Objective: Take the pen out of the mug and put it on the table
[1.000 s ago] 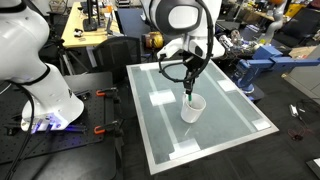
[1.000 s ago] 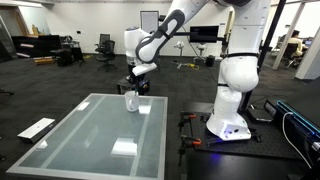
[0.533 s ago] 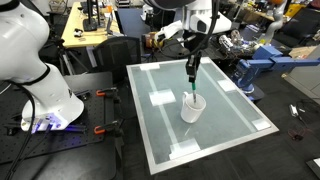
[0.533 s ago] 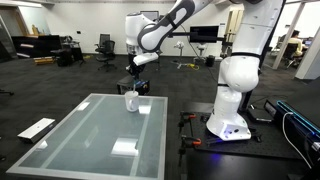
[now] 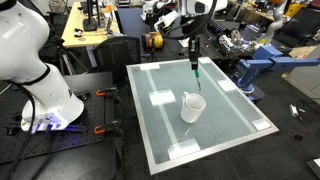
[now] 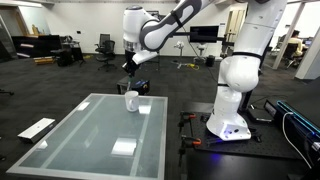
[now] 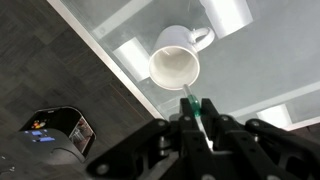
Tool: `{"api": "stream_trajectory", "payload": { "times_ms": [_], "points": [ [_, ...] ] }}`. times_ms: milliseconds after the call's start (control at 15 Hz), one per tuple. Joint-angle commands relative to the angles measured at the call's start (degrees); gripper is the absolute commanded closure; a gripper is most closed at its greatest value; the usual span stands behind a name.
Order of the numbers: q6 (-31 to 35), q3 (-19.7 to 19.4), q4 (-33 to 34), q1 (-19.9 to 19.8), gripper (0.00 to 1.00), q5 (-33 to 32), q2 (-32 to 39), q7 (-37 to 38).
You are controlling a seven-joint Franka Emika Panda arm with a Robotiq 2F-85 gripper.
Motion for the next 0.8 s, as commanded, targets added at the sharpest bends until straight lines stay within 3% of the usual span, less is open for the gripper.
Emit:
{"api": "stream_trajectory", "payload": {
  "times_ms": [0, 733],
  "points": [
    [4.5, 2.8, -2.3, -0.4, 0.96, -5.3, -1.0, 2.2],
    [8.8, 8.8, -1.3, 2.2, 0.96, -13.3, 4.5, 7.3]
  ]
}}
